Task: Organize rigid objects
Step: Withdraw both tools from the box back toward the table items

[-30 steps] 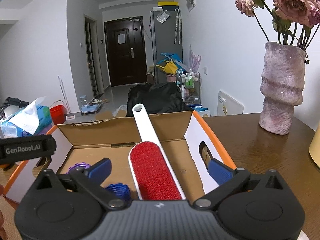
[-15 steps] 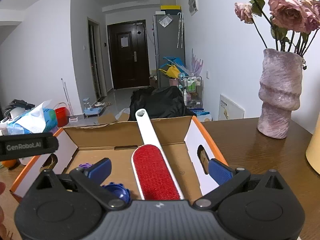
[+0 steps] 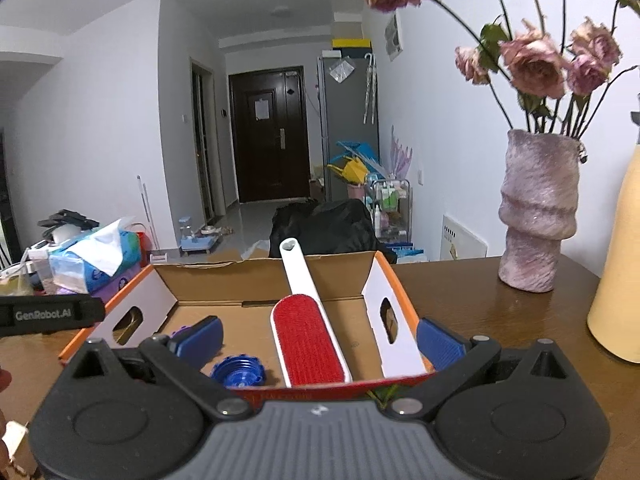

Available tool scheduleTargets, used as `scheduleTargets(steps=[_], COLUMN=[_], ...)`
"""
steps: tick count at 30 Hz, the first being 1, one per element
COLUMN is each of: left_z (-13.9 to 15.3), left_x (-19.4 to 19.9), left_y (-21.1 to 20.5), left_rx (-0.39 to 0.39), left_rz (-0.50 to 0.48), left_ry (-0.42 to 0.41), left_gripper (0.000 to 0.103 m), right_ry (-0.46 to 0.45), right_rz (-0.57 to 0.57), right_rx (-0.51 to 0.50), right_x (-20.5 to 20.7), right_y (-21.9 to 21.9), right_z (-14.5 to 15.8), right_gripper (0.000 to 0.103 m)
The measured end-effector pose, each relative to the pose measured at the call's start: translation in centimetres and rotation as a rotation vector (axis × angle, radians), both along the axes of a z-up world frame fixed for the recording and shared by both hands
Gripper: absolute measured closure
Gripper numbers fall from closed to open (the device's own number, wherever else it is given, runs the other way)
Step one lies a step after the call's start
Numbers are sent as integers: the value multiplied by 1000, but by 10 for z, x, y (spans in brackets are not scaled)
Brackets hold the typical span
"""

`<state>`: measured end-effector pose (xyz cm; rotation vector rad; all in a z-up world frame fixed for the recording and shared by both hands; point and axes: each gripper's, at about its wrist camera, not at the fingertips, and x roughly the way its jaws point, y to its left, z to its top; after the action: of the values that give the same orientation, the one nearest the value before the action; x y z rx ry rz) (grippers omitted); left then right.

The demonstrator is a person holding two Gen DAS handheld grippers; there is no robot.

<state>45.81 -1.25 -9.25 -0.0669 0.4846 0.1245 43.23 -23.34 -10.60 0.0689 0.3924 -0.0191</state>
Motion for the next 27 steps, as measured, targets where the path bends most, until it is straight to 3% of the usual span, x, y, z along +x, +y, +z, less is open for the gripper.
scheduleTargets(steps=[20, 27], left_z=[-13, -24], left_x=[-98, -124], left_y=[22, 20], left_rx=[-1, -3], left_rz=[-7, -36], left_ry=[26, 56], left_gripper=[0, 0], right_ry=[6, 4], right_rz=[-3, -15], right_rx=[-34, -89], right_x=[-98, -130], right_y=[-14, -17], right_z=[-13, -22], right_gripper=[0, 1])
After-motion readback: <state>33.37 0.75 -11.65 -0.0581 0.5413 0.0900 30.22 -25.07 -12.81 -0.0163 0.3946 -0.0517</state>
